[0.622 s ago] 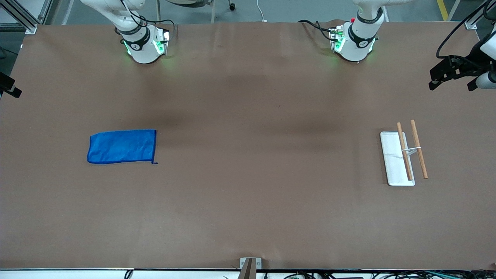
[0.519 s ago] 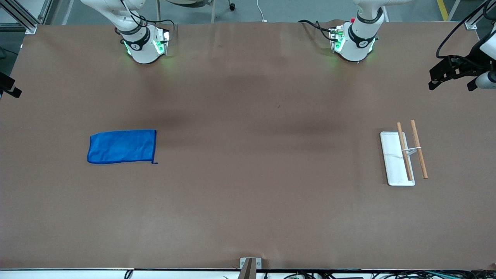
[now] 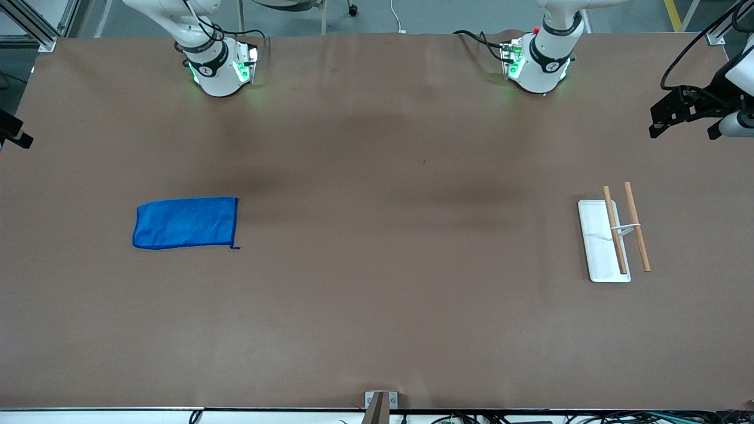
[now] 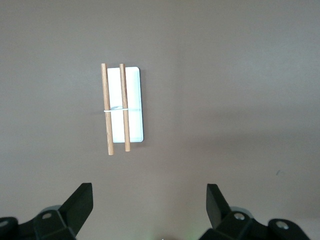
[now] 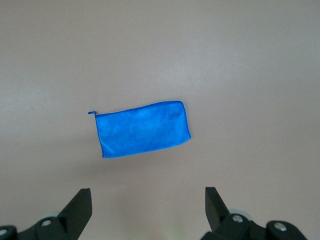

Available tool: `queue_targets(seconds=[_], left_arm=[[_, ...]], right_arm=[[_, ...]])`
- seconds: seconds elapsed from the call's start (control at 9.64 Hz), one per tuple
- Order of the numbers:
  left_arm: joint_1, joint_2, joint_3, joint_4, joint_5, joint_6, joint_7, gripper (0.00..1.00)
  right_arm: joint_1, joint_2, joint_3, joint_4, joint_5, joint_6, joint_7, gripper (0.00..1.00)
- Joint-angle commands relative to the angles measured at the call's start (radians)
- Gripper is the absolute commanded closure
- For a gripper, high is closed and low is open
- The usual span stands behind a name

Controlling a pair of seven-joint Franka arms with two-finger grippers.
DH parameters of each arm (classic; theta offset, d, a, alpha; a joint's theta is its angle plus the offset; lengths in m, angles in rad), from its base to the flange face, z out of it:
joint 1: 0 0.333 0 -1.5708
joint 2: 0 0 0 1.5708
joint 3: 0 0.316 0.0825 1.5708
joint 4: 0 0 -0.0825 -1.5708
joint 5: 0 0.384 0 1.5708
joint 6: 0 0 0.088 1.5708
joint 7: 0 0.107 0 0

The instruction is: Right arm passes towel to left arm to hang

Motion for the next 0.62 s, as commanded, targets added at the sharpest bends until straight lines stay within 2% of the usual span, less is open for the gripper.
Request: queue_targets(seconds=[0.0, 0.21, 0.52], left_arm=[[0.005, 0.027, -0.006, -0.004, -0.011, -0.01, 0.01, 0.0], [0.003, 0.026, -0.006, -0.003, -0.013, -0.009, 0.01, 0.0], [-0.001, 0.027, -0.006, 0.0, -0.013, -0.008, 0.01, 0.0]], right_arm=[[0.019, 0.07, 0.014, -0.003, 0.0, 0.002, -0.003, 0.0], [0.034, 0.161, 0.014, -0.058, 0.001, 0.077, -0.003, 0.0], [0.03, 0.175, 0.014, -0.369, -0.003, 0.449, -0.034, 0.0]])
